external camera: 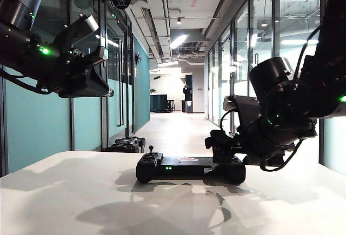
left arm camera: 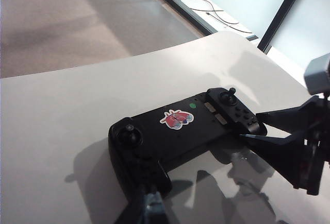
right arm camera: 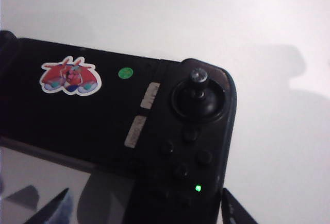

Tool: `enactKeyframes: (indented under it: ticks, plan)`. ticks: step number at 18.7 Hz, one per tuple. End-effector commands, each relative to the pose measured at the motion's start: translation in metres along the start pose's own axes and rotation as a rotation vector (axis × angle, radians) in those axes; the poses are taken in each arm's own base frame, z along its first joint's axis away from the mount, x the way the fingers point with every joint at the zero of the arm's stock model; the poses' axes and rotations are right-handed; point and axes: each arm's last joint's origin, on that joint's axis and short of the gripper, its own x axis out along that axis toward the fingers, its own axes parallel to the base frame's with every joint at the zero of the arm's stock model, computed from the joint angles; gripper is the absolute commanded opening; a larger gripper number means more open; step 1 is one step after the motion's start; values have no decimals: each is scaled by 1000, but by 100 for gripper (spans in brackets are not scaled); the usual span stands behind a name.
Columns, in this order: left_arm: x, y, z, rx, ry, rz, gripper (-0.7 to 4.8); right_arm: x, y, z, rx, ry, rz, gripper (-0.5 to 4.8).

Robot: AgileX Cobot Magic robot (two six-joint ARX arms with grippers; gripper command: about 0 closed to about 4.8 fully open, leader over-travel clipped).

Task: Push the left joystick on the remote control sitting on the white table forward to make the robot dog walk in a straight line until it approaches the door.

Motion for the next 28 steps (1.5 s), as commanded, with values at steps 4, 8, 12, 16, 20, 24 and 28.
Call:
enactKeyframes:
  ticks: [4, 8, 12, 16, 20, 24, 28]
  plan:
    - [0, -1, 4, 9, -19, -9, -6, 3, -1, 0, 6, -4, 0, 364]
    - [0, -1, 4, 9, -19, -9, -6, 9, -1, 0, 7, -5, 0, 364]
    - [0, -1, 4, 9, -19, -9, -6, 13, -1, -1, 11, 9, -1, 364]
    - [0, -1, 4, 9, -19, -13, -6, 20, -1, -4, 21, 19, 1, 364]
    - [0, -1, 4, 9, -19, -13, -6, 20, -1, -2, 22, 6, -3, 363]
    - [0, -1, 4, 9, -19, -13, -6, 20, -1, -1, 22, -4, -2, 353]
    - [0, -1, 4, 9, -19, -13, -6, 20, -1, -1, 21, -1, -2, 210]
